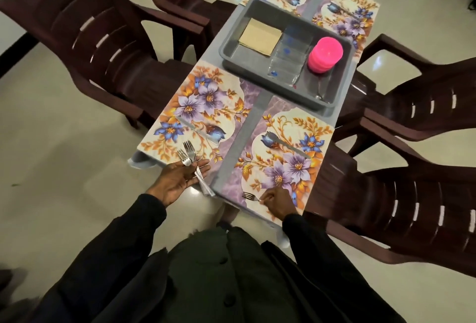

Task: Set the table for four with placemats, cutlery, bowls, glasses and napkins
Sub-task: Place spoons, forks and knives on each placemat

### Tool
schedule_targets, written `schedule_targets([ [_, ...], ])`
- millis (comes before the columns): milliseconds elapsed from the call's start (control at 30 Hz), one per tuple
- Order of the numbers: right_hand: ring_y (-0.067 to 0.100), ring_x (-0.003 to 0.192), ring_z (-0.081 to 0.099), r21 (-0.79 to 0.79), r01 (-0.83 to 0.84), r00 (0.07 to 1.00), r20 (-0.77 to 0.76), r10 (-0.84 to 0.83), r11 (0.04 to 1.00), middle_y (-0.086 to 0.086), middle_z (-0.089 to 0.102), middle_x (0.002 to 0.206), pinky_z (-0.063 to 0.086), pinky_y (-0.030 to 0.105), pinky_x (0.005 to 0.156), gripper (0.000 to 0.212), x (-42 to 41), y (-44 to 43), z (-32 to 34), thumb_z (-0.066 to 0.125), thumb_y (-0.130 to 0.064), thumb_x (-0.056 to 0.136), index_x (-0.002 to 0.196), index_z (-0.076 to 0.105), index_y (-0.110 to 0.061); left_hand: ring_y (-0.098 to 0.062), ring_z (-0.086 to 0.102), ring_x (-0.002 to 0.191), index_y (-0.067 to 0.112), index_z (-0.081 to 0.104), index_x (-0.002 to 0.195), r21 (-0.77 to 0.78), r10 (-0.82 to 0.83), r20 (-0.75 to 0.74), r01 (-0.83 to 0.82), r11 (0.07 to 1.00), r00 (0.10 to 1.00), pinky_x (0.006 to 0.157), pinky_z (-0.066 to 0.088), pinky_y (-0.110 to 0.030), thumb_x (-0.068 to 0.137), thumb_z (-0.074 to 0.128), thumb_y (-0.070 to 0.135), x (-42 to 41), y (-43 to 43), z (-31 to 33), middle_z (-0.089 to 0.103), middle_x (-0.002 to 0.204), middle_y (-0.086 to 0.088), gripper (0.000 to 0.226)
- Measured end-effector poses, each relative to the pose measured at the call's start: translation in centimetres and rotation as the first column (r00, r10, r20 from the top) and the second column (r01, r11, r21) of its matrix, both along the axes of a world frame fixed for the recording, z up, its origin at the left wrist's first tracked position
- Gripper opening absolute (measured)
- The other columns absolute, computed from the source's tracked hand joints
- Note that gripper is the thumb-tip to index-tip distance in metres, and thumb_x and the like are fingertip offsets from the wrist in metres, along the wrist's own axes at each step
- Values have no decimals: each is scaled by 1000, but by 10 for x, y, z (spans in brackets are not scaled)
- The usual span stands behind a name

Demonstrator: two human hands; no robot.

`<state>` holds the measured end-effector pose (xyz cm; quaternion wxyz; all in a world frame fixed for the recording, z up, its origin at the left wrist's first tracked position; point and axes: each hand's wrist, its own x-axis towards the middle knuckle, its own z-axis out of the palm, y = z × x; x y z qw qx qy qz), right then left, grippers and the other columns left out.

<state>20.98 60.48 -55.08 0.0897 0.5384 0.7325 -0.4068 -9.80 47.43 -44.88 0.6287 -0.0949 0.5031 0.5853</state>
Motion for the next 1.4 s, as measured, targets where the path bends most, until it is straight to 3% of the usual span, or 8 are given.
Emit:
schedule_targets([
  [167, 11, 75, 66, 105, 17, 1000, -1, -17, 994, 1, 76, 85, 47, 17, 66, 11, -2, -20, -1, 71, -7, 87, 82, 80, -11, -38, 71, 109, -9, 55, 130, -11, 46, 21, -46, 999, 999, 83, 63, -41, 96, 56, -5, 15, -39, -1, 67, 127, -25, 34],
  [400, 17, 83, 68, 205, 45, 999, -23, -41, 978, 5, 77, 90, 51, 26, 75, 13, 1, -37, -8, 69, -3, 87, 85, 79, -10, -39, 70, 111, -9, 58, 122, 8, 63, 7, -63, 998, 998, 91, 60, -44, 98, 54, -5, 14, -86, 3, 68, 126, -26, 25],
  [800, 19, 89, 67, 259, 15, 998, -68, 3, 966, 4, 73, 95, 56, 37, 83, 3, 5, -43, -15, 75, -12, 90, 90, 77, -10, -37, 69, 113, -4, 60, 122, -5, 96, -71, -97, 995, 993, 105, 51, -50, 99, 56, -2, 12, -122, 14, 71, 122, -21, 24],
  [1000, 19, 95, 65, 252, 2, 997, -73, 16, 968, 4, 70, 102, 49, 28, 81, 18, 5, -41, -11, 79, -17, 87, 102, 75, -8, -38, 70, 112, -5, 59, 125, -12, 96, -48, -97, 995, 994, 94, 58, -46, 99, 55, -4, 18, -111, 18, 70, 123, -22, 27],
  [1100, 17, 94, 64, 272, 81, 981, -190, -30, 959, 4, 71, 103, 51, 30, 83, 21, -4, -38, 8, 78, -17, 88, 106, 74, -7, -38, 71, 110, -6, 60, 125, -11, 92, -38, -93, 996, 995, 87, 62, -44, 98, 55, -5, 20, -101, 23, 70, 123, -23, 28],
  [1200, 12, 87, 68, 138, 147, 929, -360, -89, 979, 0, 75, 95, 56, 29, 81, 9, -31, -40, 38, 74, -16, 91, 99, 77, -11, -37, 73, 106, -7, 62, 124, -18, 88, -43, -88, 996, 995, 78, 64, -41, 98, 55, -6, 21, -90, 24, 70, 121, -24, 27],
  [1267, 7, 81, 70, 36, 92, 895, -441, -66, 995, -4, 76, 89, 57, 24, 78, 8, -57, -43, 58, 74, -16, 92, 97, 79, -14, -37, 74, 102, -9, 63, 122, -31, 93, -49, -94, 995, 994, 76, 64, -40, 98, 56, -7, 21, -84, 24, 70, 120, -26, 26],
  [1400, 13, 74, 72, -75, -67, 836, -549, 15, 995, 0, 76, 82, 61, 27, 76, 7, -115, -51, 89, 74, -18, 92, 94, 79, -13, -40, 69, 112, -11, 63, 121, -19, 49, -61, -50, 999, 997, 94, 59, -47, 94, 62, -6, 13, -79, 26, 69, 123, -27, 28],
])
